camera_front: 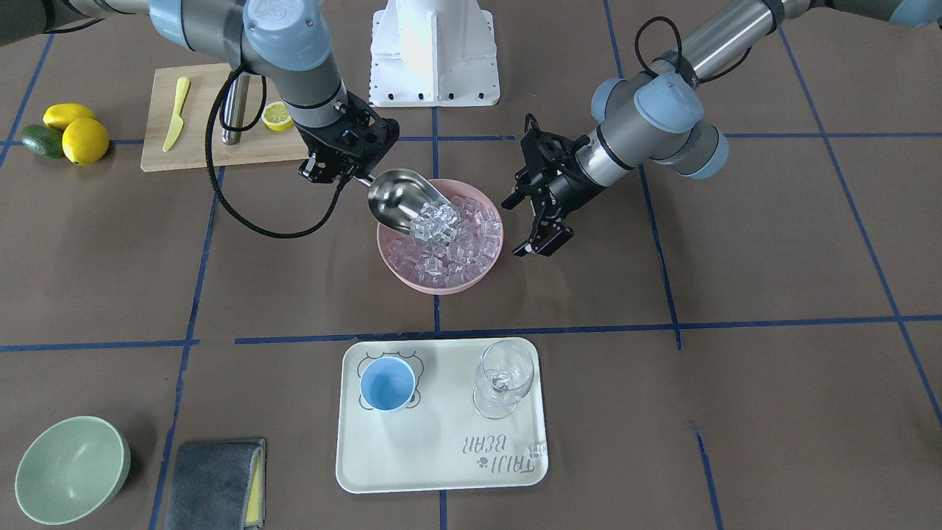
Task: Put ice in cup with scoop
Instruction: 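Drag the scoop through the ice and lift it out loaded with cubes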
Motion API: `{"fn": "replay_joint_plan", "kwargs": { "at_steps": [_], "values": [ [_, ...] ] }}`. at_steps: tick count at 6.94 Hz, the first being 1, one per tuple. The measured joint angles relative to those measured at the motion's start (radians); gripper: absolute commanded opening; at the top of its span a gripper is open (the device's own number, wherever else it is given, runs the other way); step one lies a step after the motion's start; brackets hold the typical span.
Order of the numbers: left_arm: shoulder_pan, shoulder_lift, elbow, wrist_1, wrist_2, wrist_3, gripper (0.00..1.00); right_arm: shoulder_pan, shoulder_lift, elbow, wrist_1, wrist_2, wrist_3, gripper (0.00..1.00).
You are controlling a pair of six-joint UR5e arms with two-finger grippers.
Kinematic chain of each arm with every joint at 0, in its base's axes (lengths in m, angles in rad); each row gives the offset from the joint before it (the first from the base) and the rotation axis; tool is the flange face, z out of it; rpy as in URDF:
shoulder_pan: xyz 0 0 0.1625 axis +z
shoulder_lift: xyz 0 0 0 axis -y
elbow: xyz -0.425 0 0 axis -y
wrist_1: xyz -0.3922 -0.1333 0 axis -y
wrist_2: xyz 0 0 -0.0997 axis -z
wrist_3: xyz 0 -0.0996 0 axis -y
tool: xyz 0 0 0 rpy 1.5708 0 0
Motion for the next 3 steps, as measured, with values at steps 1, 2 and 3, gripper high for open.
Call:
{"fn": "replay_joint_plan", "kwargs": {
  "at_steps": [1, 2, 3],
  "values": [
    [-0.003, 0.000, -0.001, 0.000, 0.000, 0.000, 1.00, 0.009, -0.002, 0.025, 0.000, 0.012, 0.027, 0.00],
    [-0.009, 0.000, -0.001, 0.001, -0.001, 0.001, 1.00, 0.030, -0.003, 0.042, -0.007, 0.020, 0.048, 0.00],
    [-0.014, 0.000, -0.002, 0.001, -0.002, 0.001, 1.00, 0.065, -0.002, 0.050, -0.026, 0.028, 0.065, 0.00]
  ]
}}
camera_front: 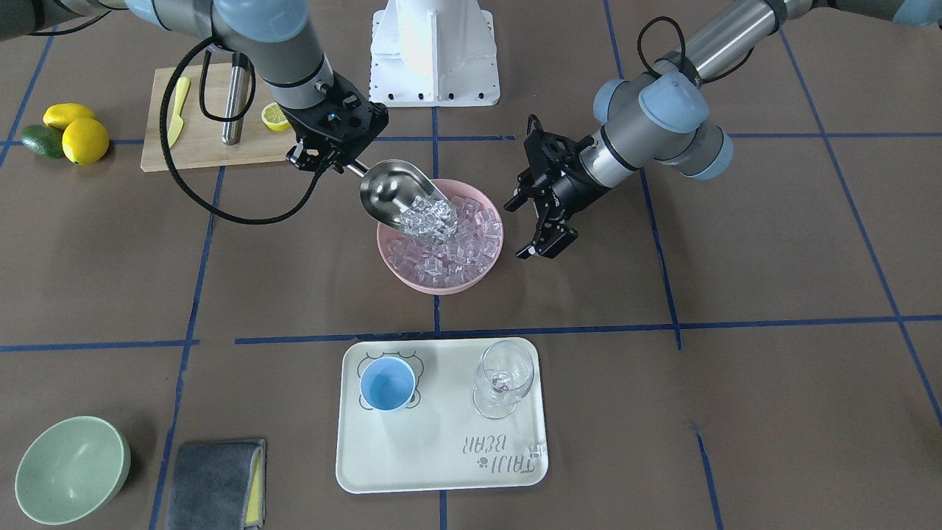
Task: Put ice in cup with scoop
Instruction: 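Carry the loaded scoop to the light blue cup and tip ice in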
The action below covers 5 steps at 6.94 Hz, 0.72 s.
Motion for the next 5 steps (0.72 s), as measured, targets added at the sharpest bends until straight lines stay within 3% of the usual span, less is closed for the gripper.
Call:
{"fn": "replay_joint_plan", "kwargs": {
  "at_steps": [2, 5],
  "values": [
    [-0.006, 0.000, -0.004, -0.001, -0.001, 0.000, 1.00, 0.086, 0.010, -0.011, -0.062, 0.020, 0.014, 0.00],
    [-0.008, 0.002, -0.007, 0.000, -0.001, 0.000, 1.00, 0.165, 0.115, -0.195, -0.084, 0.027, 0.014, 0.00]
  ]
}}
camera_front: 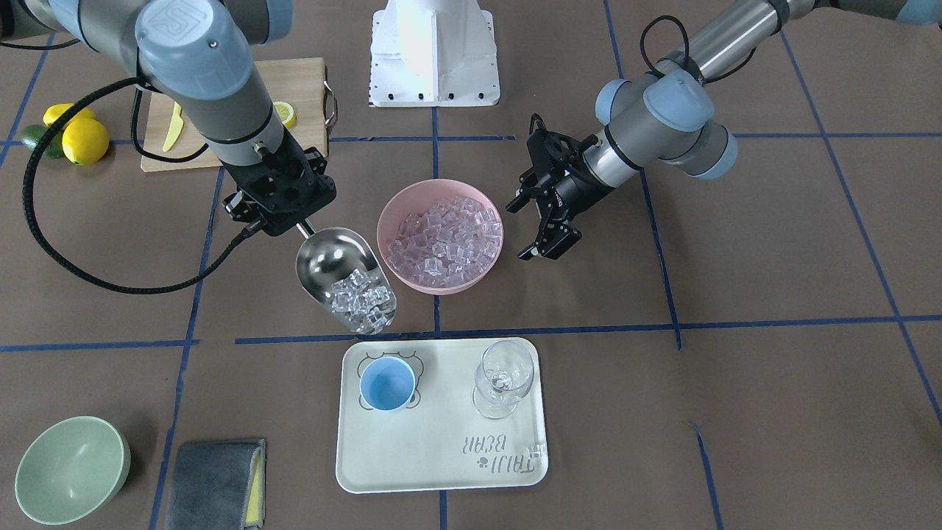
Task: Put ice in cup with scoop
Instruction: 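Carry the loaded scoop to the light blue cup and tip ice in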
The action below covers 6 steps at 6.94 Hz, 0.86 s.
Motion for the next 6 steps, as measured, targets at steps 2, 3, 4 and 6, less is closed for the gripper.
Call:
{"fn": "replay_joint_plan", "kwargs": {
  "at_steps": [2, 3, 4, 6],
  "values": [
    [0.000, 0.001, 0.001, 0.000, 0.000, 0.000, 1.00, 0.017, 0.079, -0.137, -0.008, 0.003, -0.010, 0.00],
    [0.000, 0.001, 0.001, 0.000, 0.000, 0.000, 1.00, 0.022, 0.104, -0.177, -0.043, 0.004, -0.040, 0.00],
    [0.000, 0.002, 0.001, 0.000, 0.000, 0.000, 1.00, 0.024, 0.136, -0.202, -0.107, 0.004, -0.090, 0.00],
    [0.000, 0.004, 0.002, 0.000, 0.000, 0.000, 1.00, 0.029, 0.183, -0.233, -0.220, 0.004, -0.166, 0.00]
  ]
}}
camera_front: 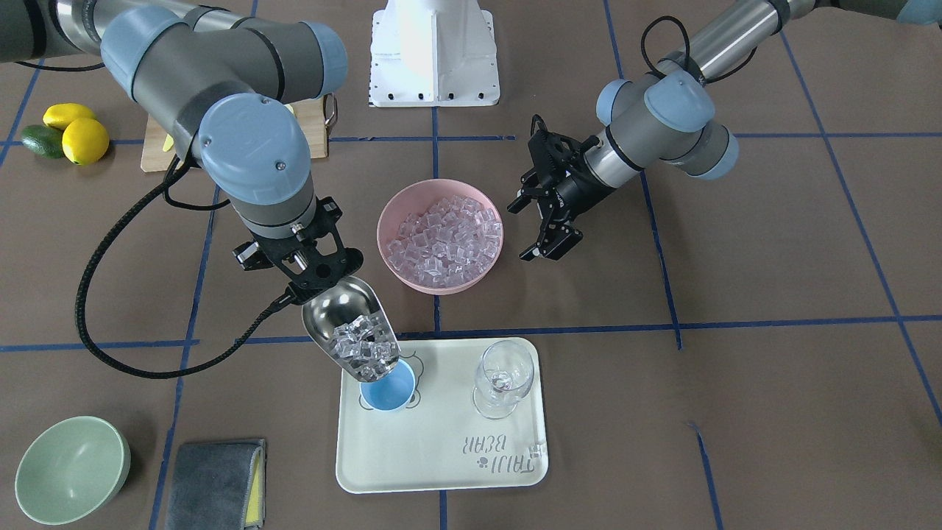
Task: Put ice in cup with scoop
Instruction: 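Carry the loaded scoop to the light blue cup and tip ice in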
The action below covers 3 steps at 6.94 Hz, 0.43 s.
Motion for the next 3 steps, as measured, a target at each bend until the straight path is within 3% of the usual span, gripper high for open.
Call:
{"fn": "replay_joint_plan", "kwargs": {
  "at_steps": [3],
  "values": [
    [0.001, 0.006, 0.002, 0.000, 0.000, 0.001, 1.00, 0.012, 0.075, -0.073, -0.124, -0.005, -0.099, 0.00]
  ]
}}
